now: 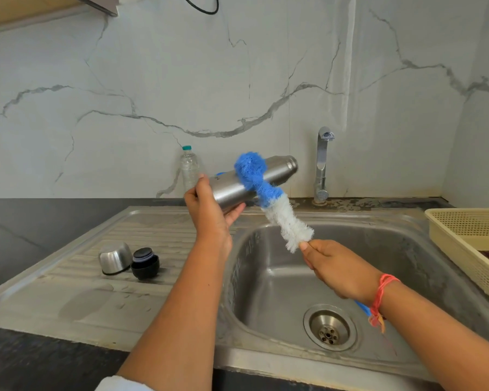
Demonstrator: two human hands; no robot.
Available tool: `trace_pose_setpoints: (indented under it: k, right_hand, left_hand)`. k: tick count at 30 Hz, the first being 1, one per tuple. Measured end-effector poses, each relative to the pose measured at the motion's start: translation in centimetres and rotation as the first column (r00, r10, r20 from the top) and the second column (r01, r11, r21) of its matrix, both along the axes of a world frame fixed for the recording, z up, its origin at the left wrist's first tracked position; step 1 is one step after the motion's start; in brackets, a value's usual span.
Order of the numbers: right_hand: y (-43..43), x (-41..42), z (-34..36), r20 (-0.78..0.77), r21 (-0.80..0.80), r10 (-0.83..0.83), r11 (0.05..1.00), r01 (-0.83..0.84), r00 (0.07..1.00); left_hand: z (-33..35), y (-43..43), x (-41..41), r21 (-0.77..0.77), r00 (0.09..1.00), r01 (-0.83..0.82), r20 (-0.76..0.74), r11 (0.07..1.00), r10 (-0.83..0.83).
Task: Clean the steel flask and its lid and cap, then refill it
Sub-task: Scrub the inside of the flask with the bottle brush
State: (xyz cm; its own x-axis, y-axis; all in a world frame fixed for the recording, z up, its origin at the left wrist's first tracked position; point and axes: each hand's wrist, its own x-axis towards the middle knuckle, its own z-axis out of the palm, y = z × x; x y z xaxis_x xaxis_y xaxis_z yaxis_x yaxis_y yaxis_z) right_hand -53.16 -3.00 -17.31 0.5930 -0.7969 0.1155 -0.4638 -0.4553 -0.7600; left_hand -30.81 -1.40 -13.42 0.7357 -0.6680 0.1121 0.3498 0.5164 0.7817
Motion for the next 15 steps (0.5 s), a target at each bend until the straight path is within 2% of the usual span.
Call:
trace_pose_setpoints:
  k: [3, 7, 11, 15]
  right_hand:
    - [0.1, 0.4, 0.2, 0.027, -0.005, 0.009, 1.000, -0.009, 1.000]
    - [0.6, 0.1, -0.3, -0.041, -0.013, 0.060, 0.998, -0.060, 0.997]
    - [0.3, 1.0, -0.1, 0.002, -0.056, 0.041, 0.998, -0.040, 0.999]
    - [0.1, 0.1, -0.8, -0.075, -0.082, 0.063, 0.994, -0.069, 0.995]
  left_hand:
    - [0.0, -0.3, -0.7, 0.002, 0.999, 0.020, 0.028, 1.000, -0.020]
    - [-0.1, -0.6, 0.8, -0.037, 0.998, 0.018, -0.052, 0.999, -0.020]
    - [0.0, -0.6, -0.3, -0.032, 0.995, 0.089, -0.052, 0.995, -0.091]
    - [0.0, -0.7, 1.0, -0.130, 0.980, 0.108, -0.155, 0.986, -0.127]
